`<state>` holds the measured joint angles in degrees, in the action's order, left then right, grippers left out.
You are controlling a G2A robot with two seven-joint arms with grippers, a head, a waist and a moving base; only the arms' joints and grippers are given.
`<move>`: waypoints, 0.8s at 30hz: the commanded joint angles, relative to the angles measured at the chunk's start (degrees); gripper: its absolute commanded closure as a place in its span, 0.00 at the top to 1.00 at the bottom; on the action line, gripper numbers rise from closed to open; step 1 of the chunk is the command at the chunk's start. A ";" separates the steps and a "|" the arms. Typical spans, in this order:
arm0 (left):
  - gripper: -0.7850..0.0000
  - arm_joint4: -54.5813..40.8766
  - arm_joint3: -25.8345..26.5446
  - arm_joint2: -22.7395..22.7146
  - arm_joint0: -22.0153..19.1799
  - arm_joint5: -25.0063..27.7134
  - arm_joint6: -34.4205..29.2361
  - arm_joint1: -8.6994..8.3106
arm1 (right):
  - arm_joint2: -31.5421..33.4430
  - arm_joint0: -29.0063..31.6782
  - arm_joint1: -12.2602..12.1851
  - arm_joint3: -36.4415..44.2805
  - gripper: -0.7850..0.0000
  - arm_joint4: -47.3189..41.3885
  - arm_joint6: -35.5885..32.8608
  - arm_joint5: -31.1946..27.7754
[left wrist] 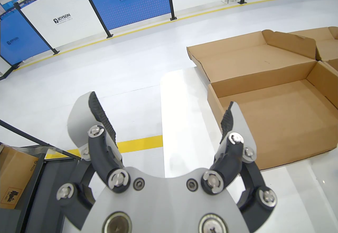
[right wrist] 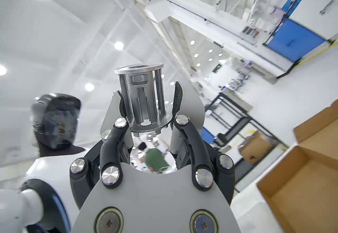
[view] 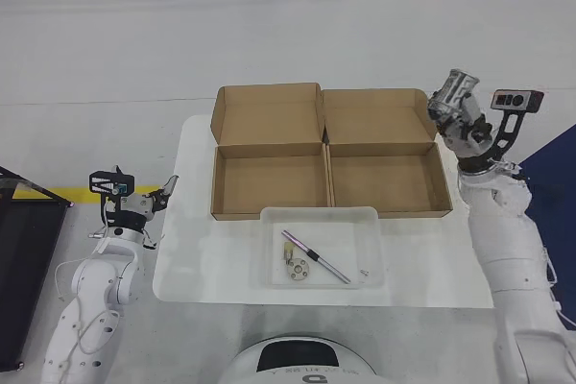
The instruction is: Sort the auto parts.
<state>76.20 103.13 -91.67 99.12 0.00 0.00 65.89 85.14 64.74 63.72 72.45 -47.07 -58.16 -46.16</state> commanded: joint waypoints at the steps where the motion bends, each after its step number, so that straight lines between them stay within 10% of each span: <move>1: 1.00 0.00 0.00 0.00 0.00 0.00 0.00 0.00 | -0.95 0.81 -0.20 0.52 0.00 11.89 8.36 -8.36; 10: 1.00 0.00 0.00 0.00 0.00 0.00 0.00 0.00 | 1.80 1.07 1.18 1.40 0.00 23.50 11.88 -11.84; 24: 1.00 0.00 0.00 0.00 0.00 0.00 0.00 0.00 | -1.31 0.02 1.65 -3.05 0.00 18.09 11.87 -11.84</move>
<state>76.20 103.13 -91.67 99.12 0.00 0.00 65.89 84.24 64.99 65.62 70.47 -28.32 -46.29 -58.00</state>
